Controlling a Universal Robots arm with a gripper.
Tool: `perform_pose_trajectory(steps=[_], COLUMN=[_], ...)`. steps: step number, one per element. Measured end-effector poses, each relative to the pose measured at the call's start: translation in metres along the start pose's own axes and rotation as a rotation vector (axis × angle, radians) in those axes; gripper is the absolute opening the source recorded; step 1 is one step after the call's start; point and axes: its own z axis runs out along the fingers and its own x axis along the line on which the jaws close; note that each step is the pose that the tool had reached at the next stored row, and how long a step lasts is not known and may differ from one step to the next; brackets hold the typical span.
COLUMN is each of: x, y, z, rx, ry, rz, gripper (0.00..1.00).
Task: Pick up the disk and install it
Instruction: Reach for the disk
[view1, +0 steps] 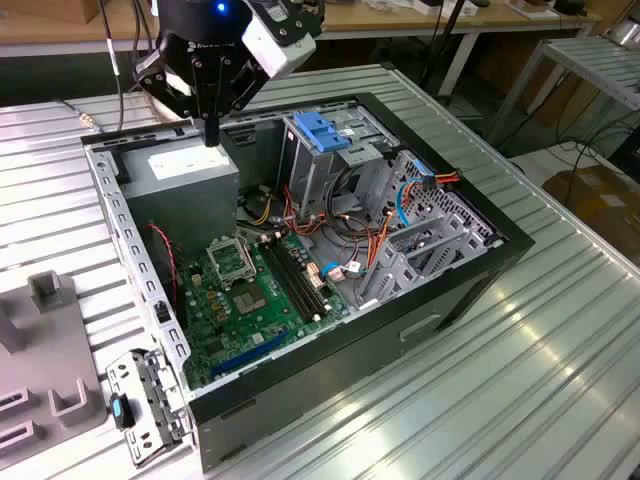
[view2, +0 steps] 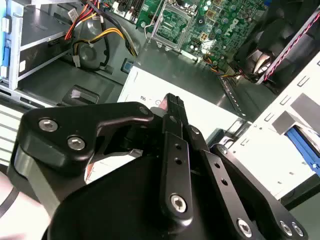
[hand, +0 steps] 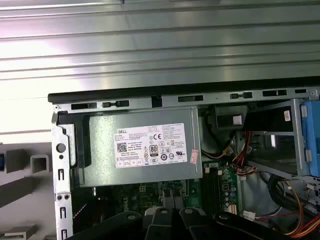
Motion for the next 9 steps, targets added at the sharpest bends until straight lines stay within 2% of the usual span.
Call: perform_pose_trajectory(steps=[3, 9], x=[0.0029, 0.0044], y=[-0.0002, -0.0003], z=[-0.0001, -0.0001], rx=[0.0001, 0.0000], ry=[0.0000, -0.0001], rz=[0.000, 0.000], gripper=[0.11, 0.11])
